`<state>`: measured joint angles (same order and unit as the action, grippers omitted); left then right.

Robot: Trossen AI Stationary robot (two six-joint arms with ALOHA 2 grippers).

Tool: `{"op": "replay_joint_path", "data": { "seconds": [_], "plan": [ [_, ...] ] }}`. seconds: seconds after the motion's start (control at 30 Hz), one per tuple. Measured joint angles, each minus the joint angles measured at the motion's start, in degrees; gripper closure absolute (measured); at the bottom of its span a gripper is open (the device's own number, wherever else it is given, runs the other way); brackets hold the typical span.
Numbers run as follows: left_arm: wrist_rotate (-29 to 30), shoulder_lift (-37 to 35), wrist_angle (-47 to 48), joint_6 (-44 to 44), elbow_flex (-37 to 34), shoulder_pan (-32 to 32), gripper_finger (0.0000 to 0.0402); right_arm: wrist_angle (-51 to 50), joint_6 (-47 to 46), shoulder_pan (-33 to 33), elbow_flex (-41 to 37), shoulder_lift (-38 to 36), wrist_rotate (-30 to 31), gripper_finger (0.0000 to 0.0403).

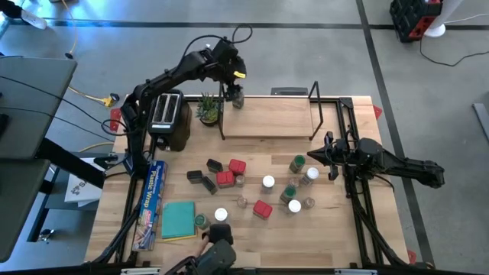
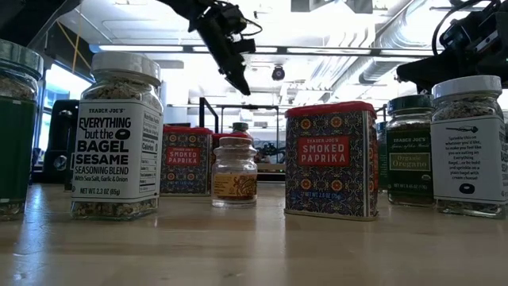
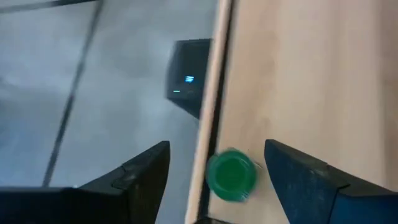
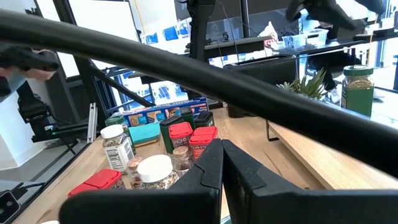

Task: Shelf spices
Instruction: Put the top left green seasoning bottle on the shelf

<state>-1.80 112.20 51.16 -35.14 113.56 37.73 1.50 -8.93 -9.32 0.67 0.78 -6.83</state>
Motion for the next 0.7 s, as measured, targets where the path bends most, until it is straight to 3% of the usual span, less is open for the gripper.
{"op": "replay_joint_path", "data": {
  "seconds": [0.2, 0.7],
  "plan": [
    [-6.5, 1.3, 5.0, -7.6, -0.3, 0.5, 0.0139, 0.0, 0.0, 0.0, 0.0, 0.0, 0.0, 0.0403],
    [1.3, 8.7, 2.6, -11.6, -0.4, 0.6, 0.0139, 0.0, 0.0, 0.0, 0.0, 0.0, 0.0, 0.0403]
  ]
}}
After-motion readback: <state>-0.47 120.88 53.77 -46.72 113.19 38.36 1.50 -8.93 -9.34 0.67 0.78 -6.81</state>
